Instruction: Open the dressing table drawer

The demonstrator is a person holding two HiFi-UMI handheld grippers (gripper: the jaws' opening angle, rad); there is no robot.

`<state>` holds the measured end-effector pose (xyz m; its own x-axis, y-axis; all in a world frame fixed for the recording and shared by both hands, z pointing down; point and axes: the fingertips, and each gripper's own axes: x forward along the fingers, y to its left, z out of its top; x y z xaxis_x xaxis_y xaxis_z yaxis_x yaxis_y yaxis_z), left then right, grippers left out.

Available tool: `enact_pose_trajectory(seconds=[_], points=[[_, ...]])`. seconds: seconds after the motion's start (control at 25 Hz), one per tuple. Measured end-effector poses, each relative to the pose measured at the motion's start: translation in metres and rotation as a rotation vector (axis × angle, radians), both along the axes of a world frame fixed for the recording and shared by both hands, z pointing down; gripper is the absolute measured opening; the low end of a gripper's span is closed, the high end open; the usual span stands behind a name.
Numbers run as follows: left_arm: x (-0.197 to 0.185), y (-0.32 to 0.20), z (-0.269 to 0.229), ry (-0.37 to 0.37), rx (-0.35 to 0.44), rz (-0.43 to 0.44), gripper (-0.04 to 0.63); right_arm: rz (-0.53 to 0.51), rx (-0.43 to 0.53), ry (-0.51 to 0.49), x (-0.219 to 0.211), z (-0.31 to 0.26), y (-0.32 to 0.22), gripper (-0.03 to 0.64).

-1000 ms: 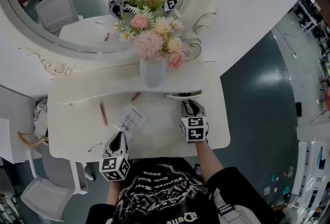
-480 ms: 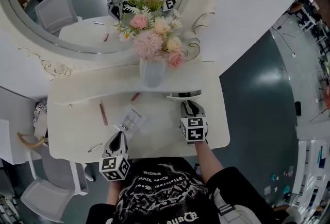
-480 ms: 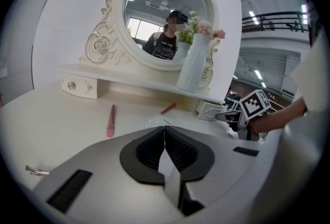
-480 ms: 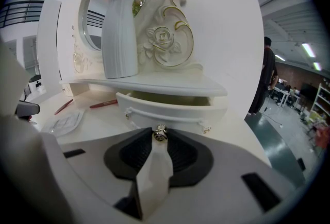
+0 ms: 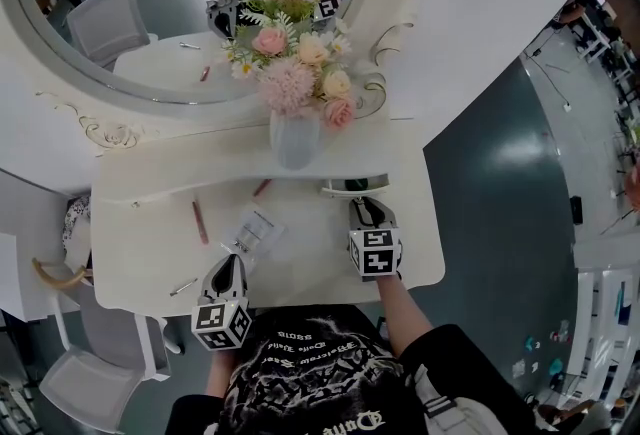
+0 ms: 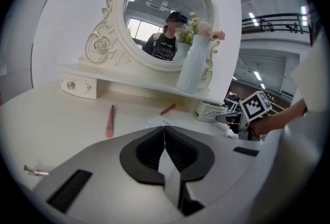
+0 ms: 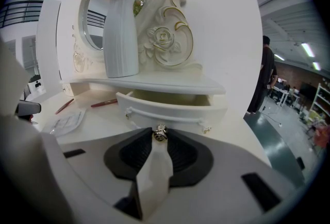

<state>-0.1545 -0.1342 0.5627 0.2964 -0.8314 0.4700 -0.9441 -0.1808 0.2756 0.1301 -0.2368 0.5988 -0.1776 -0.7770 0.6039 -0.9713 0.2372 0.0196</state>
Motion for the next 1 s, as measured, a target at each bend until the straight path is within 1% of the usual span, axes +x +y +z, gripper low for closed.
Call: enact_pose_trajectory(seconds=[1.0], points=[[0.0005, -0.0032, -0.0004, 0.016, 0.010, 0.016, 0.017, 0.018, -0.005, 0.006, -0.0004, -0.0002, 0.0085, 0.100]])
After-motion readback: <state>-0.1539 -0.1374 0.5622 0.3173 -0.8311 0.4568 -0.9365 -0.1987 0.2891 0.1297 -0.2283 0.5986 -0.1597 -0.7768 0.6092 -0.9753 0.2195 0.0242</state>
